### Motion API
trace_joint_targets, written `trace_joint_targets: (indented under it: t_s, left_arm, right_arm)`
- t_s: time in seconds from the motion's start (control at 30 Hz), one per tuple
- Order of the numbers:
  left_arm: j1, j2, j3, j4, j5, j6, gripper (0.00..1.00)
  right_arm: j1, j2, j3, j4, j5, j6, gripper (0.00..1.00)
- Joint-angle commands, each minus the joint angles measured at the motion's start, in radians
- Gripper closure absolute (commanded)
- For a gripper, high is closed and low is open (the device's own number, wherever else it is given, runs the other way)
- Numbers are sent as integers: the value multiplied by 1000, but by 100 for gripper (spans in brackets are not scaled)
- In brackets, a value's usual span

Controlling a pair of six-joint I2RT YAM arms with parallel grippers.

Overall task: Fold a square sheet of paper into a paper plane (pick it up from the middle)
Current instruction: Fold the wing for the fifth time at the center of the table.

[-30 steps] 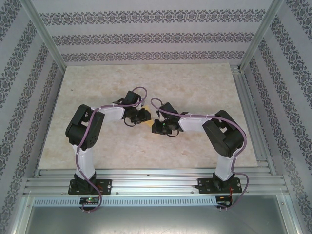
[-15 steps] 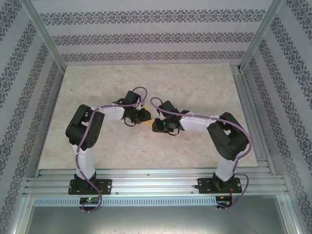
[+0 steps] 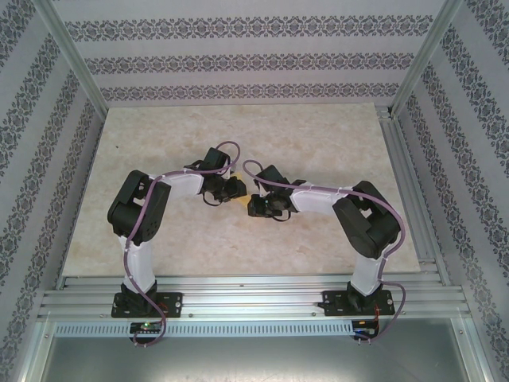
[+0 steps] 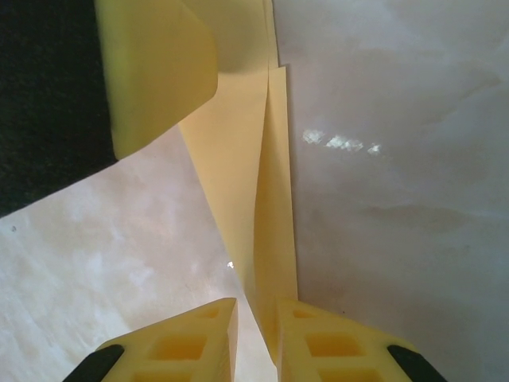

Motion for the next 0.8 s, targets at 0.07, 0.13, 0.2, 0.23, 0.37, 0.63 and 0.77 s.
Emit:
trace_joint_targets:
  t_s: [0.07, 0.13, 0.2, 0.23, 0.37, 0.63, 0.77]
  left_arm:
    - [-7, 35, 5, -46, -48, 14, 71]
    - [-6, 34, 6, -46, -47, 14, 71]
    - [-6, 34, 7, -48, -46, 15, 71]
    - [-6, 33, 8, -49, -47, 17, 71]
    - [-6, 33, 10, -49, -47, 18, 71]
    - [-6, 28, 29, -62, -47, 30, 70]
    - [-8, 2, 25, -33, -13, 35, 70]
  right_arm:
    - [6, 18, 27, -9, 0, -29, 82]
    - [5, 20, 26, -12, 4, -30, 83]
    - [4, 23, 23, -11, 7, -31, 85]
    - [3, 25, 20, -10, 9, -30, 86]
    - [-11, 32, -3, 14, 3, -18, 93]
    - [-50, 22, -69, 128, -95, 31, 100]
    - [-79, 7, -107, 218, -170, 78, 100]
